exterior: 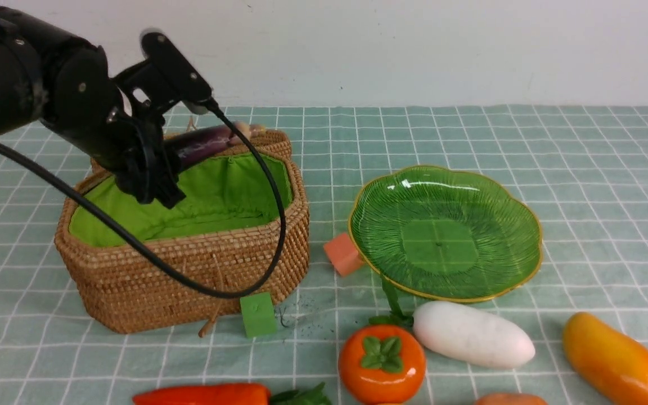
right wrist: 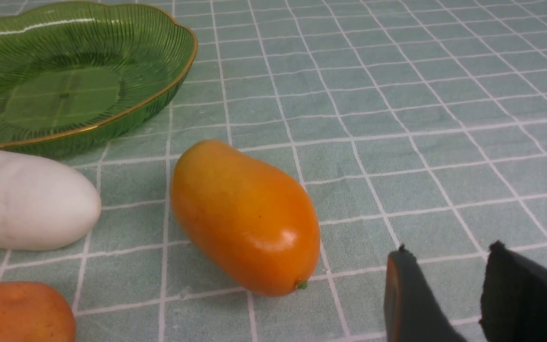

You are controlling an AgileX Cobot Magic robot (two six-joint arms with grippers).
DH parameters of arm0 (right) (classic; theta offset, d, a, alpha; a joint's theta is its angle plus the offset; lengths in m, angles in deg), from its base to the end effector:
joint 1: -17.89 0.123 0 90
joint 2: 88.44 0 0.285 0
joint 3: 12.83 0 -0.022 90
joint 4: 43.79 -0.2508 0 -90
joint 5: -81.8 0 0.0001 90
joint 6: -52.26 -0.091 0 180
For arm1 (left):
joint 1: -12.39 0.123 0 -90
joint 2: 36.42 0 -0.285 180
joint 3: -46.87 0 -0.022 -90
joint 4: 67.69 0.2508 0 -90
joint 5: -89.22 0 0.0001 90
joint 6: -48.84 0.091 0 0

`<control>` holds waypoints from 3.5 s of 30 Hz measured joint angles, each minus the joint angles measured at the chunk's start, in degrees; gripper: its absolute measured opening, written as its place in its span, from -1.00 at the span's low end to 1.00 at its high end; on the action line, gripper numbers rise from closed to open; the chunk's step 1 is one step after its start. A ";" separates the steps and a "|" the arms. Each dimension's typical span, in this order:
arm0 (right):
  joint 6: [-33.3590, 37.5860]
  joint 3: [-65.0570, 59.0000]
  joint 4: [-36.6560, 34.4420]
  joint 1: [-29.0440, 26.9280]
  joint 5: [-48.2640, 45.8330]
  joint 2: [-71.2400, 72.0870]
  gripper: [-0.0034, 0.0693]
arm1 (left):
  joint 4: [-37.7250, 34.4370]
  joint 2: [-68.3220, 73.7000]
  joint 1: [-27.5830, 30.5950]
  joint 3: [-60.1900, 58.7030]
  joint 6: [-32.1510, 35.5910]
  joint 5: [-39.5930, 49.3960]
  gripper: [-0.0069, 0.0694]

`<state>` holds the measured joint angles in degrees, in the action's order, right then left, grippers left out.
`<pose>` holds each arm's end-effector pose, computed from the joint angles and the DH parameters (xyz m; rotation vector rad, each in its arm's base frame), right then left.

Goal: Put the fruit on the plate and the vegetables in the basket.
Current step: Use the left arm to grab an eggplant and put it into the left basket, then use the left arm to grab a carrot and put it into the left basket, then use the right arm to grab a mango and put it into the right plate

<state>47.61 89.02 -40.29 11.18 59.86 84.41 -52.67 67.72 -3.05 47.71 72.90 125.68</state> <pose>0.0516 -0.0082 0.1739 0.1481 1.8660 -0.0852 0.3680 -0.0871 0.2954 0.9991 2.2259 0.3512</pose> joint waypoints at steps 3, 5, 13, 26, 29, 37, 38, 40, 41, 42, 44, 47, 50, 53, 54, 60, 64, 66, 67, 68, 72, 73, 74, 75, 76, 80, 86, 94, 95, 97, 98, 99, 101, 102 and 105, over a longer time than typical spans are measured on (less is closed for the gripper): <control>0.00 0.00 0.00 0.00 0.00 0.00 -0.24 | 0.17 0.32 0.00 -0.40 0.00 0.40 0.55; 0.00 0.00 0.00 0.00 0.00 0.00 -0.24 | 0.17 -0.36 0.00 -0.46 0.00 1.90 0.79; 0.00 0.00 0.00 0.00 0.00 0.00 -0.24 | -4.08 -10.43 -0.02 -0.53 6.71 9.76 0.91; 0.00 0.00 0.00 0.00 0.00 0.00 -0.24 | -25.24 -17.09 -12.52 -25.15 36.40 0.92 0.57; 0.00 0.00 0.00 0.00 0.00 0.00 -0.24 | -25.45 -14.64 -14.53 -29.31 37.08 -4.67 0.55; 0.00 0.00 0.00 0.00 0.00 0.00 -0.24 | -25.82 -6.25 -17.52 -33.02 37.46 -12.10 0.55; 0.00 0.00 0.00 0.00 0.00 0.00 -0.24 | -25.82 -5.08 -17.52 -33.02 37.46 -12.66 0.54; 0.00 0.00 0.00 0.00 0.00 0.00 -0.24 | -25.82 -4.33 -17.52 -33.02 37.46 -12.91 0.51; 0.00 0.00 0.00 0.00 0.00 0.00 -0.24 | -25.88 -4.01 -17.52 -33.02 37.46 -12.91 0.46; 0.00 0.00 0.00 0.00 0.00 0.00 -0.24 | -26.17 -3.82 -17.52 -33.02 37.46 -12.91 0.39; 0.00 0.00 0.00 0.00 0.00 0.00 -0.24 | -26.91 -3.82 -17.52 -33.02 37.20 -12.91 0.18; 0.00 0.00 0.00 0.00 0.00 0.00 -0.24 | -27.30 -4.08 -17.52 -32.96 36.05 -12.39 0.16; 0.00 0.00 0.00 0.00 0.00 0.00 -0.24 | -27.43 -4.78 -17.52 -31.63 34.99 -8.87 0.16; 0.00 0.00 0.00 0.00 0.00 0.00 -0.24 | -28.08 -7.88 -17.52 -25.96 31.85 -1.62 0.16; 0.00 0.00 0.00 0.00 0.00 0.00 -0.24 | -28.08 -8.56 -17.52 -24.04 30.89 -0.12 0.16; 0.00 0.00 0.00 0.00 0.00 0.00 -0.24 | -25.60 -12.10 -12.92 -4.36 21.55 15.04 0.16; 0.00 0.00 0.00 0.00 0.00 0.00 -0.24 | -20.65 -10.90 -6.55 4.64 16.22 8.97 0.16; 0.00 0.00 0.00 0.00 0.00 0.00 -0.24 | -18.99 -10.17 -4.89 5.70 14.27 4.63 0.16; 0.00 0.00 0.00 0.00 0.00 0.00 -0.24 | -16.73 -8.76 -3.26 6.19 12.00 -0.35 0.16; 0.00 0.00 0.00 0.00 0.00 0.00 -0.24 | -15.35 -7.63 -2.64 6.31 11.13 -1.90 0.16; 0.00 0.00 0.00 0.00 0.00 0.00 -0.24 | -12.31 -2.51 -2.16 6.39 8.57 -2.89 0.16; 0.00 0.00 0.00 0.00 0.00 0.00 -0.24 | -12.10 -0.80 -2.16 6.39 8.27 -2.03 0.16; 0.00 0.00 0.00 0.00 0.00 0.00 -0.24 | -12.04 0.50 -2.16 6.39 8.11 -1.50 0.17; 0.00 0.00 0.00 0.00 0.00 0.00 -0.24 | -11.94 1.37 -2.16 6.33 7.96 -1.29 0.18; 0.00 0.00 0.00 0.00 0.00 0.00 -0.24 | -11.95 1.56 -2.16 6.33 7.97 -1.26 0.20; 0.00 0.00 0.00 0.00 0.00 0.00 -0.24 | -11.89 2.83 -2.16 6.29 7.72 -0.73 0.55; 0.00 0.00 0.00 0.00 0.00 0.00 -0.24 | -13.02 -6.59 -2.16 6.29 7.66 9.30 0.91; 0.00 0.00 0.00 0.00 0.00 0.00 -0.24 | -8.89 -34.62 -2.16 6.46 -2.41 28.20 0.32; 0.00 0.00 0.00 0.00 0.00 0.00 -0.24 | -8.80 -35.34 -2.16 6.46 -3.17 28.71 0.29; 0.00 0.00 0.00 0.00 0.00 0.00 -0.24 | -8.49 -44.41 -2.16 6.28 -13.53 34.23 -0.06; 0.00 0.00 0.00 0.00 0.00 0.00 -0.24 | -8.57 -45.82 -2.16 6.06 -15.13 34.24 -0.12; 0.00 0.00 0.00 0.00 0.00 0.00 -0.24 | -8.68 -51.13 -2.16 4.52 -20.56 34.24 -0.32; 0.00 0.00 0.00 0.00 0.00 0.00 -0.24 | -8.88 -58.07 -2.16 1.06 -25.63 34.24 -0.58; 0.00 0.00 0.00 0.00 0.00 0.00 -0.24 | -8.94 -62.79 -2.16 -1.96 -28.11 34.24 -0.71; 0.00 0.00 0.00 0.00 0.00 0.00 -0.24 | -8.94 -77.95 -2.16 -13.78 -33.67 31.36 -0.85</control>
<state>47.61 89.02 -40.29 11.18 59.86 84.41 -61.61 -10.23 -5.21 33.93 39.23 157.04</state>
